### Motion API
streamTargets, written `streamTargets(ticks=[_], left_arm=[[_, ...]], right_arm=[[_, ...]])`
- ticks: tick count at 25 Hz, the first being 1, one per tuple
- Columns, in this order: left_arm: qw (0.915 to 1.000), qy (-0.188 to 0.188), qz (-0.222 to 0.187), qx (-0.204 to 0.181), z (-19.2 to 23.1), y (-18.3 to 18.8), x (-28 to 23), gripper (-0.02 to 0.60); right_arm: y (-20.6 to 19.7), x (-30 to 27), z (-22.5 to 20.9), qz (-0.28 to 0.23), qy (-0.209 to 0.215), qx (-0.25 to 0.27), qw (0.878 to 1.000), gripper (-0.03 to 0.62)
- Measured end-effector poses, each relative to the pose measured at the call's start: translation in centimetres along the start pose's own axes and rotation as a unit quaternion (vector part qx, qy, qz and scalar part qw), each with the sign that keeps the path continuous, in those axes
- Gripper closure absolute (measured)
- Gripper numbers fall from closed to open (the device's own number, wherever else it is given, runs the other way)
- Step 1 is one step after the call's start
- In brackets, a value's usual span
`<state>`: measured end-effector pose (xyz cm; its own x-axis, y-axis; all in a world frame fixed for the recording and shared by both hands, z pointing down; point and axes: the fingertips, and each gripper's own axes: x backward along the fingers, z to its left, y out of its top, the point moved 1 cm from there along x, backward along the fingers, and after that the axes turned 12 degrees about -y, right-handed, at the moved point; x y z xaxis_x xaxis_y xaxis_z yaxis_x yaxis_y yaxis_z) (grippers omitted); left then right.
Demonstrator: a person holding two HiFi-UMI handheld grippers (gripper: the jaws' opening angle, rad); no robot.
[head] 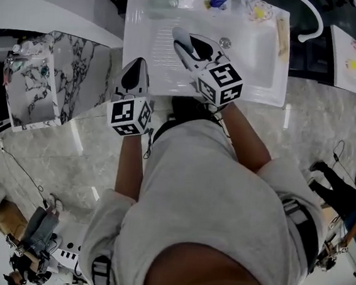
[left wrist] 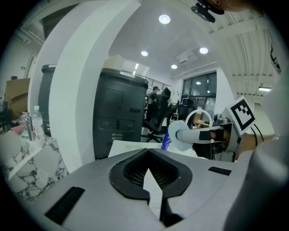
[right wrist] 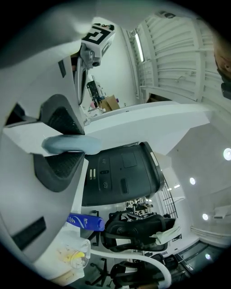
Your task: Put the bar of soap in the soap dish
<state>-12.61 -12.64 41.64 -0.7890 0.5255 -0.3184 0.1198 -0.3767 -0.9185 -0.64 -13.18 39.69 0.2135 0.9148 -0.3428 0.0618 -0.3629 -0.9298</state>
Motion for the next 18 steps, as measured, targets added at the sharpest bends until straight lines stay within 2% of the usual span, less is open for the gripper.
streamTargets(ticks=[8, 18], left_arm=[[0.9989, -0.003, 0.047, 0.003, 2.0, -0.2, -6.5, 0.563], [0.9964, 0.016, 0.082, 0.012, 4.2, -2.2, -9.9, 0.563]], right_arm=[[-0.1, -4.5, -4.4, 0.021, -0.001, 0.011, 1.000, 0.479], [-2.2, -8.6, -7.1, 0.044, 0.007, 0.060, 0.997, 0.479]])
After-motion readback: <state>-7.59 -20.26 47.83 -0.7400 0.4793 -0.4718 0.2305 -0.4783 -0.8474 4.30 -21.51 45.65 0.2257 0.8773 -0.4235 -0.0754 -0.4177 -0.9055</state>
